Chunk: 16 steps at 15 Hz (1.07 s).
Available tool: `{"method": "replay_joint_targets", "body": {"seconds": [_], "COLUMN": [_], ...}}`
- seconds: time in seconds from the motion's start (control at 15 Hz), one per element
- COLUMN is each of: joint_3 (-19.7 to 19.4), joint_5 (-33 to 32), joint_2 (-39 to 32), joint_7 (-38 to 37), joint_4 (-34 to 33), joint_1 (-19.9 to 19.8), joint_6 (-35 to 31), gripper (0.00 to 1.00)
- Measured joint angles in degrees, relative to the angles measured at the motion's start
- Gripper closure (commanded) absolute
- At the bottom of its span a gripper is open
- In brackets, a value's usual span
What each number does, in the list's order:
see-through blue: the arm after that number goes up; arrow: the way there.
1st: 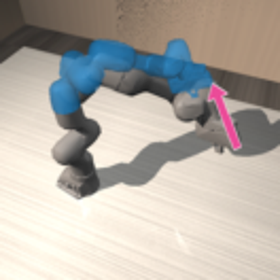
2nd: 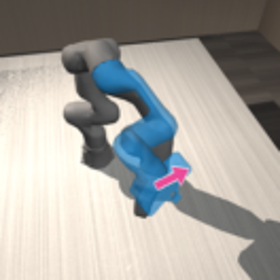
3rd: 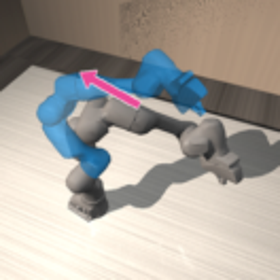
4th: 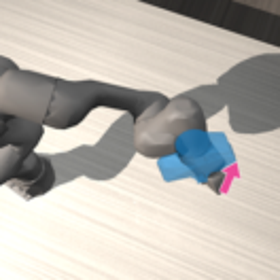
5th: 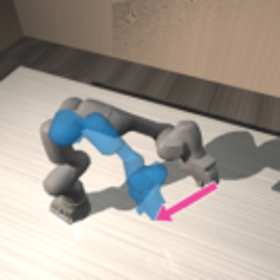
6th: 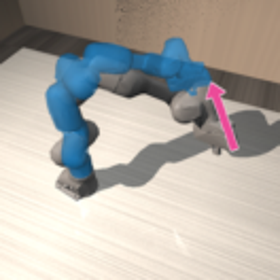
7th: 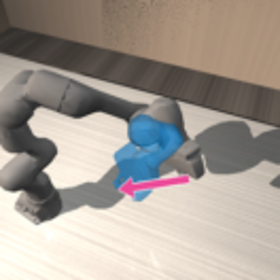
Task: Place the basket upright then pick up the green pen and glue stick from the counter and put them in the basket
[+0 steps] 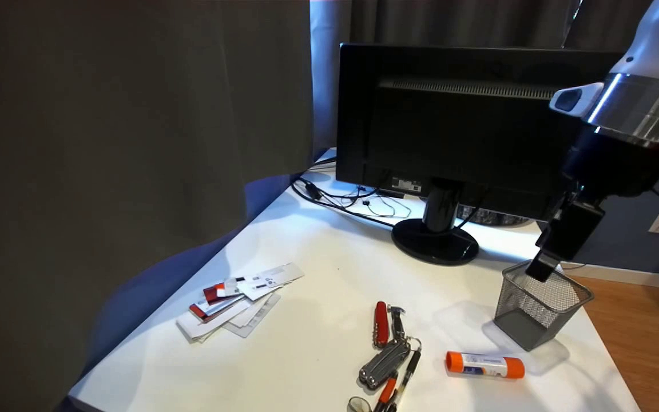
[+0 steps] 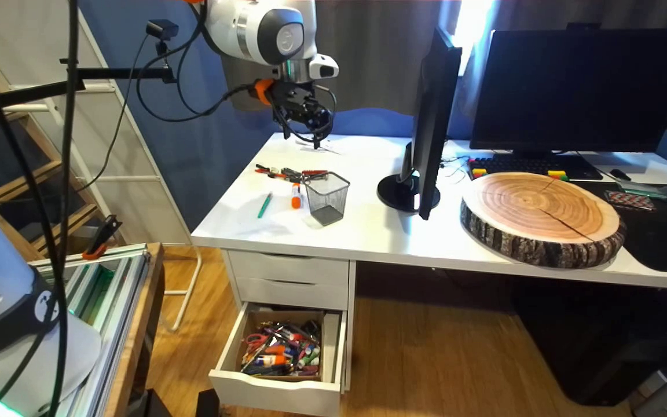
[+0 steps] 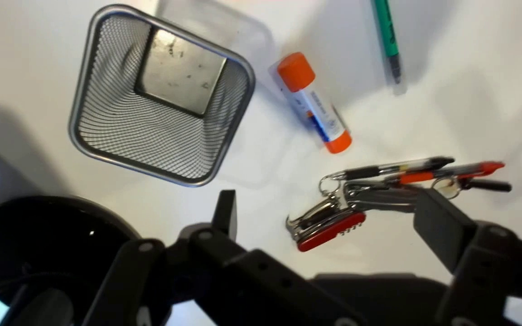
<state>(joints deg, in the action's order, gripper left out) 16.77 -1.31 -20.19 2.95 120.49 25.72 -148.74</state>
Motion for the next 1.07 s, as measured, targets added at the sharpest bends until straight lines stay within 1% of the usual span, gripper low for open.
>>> {"method": "replay_joint_targets", "body": {"seconds": [0.27, 0.47, 0.73, 0.87, 1.07], "joint_3": [4.37, 4.98, 5.20, 6.32, 8.61], "joint_5": [1.50, 1.76, 1.60, 1.76, 1.82], "joint_2": [-1.05, -1.32, -1.93, -3.69, -7.68], "joint_7": [7.22, 8.88, 10.45, 14.09, 18.75], "joint_4": [-0.24, -0.33, -0.51, -0.53, -0.46], "joint_1": [-1.96, -3.21, -3.28, -3.83, -4.81], "joint_6": [2.27, 2.57, 2.63, 1.57, -3.31], "gripper": [0.00, 0.00, 0.00, 0.00, 0.00]}}
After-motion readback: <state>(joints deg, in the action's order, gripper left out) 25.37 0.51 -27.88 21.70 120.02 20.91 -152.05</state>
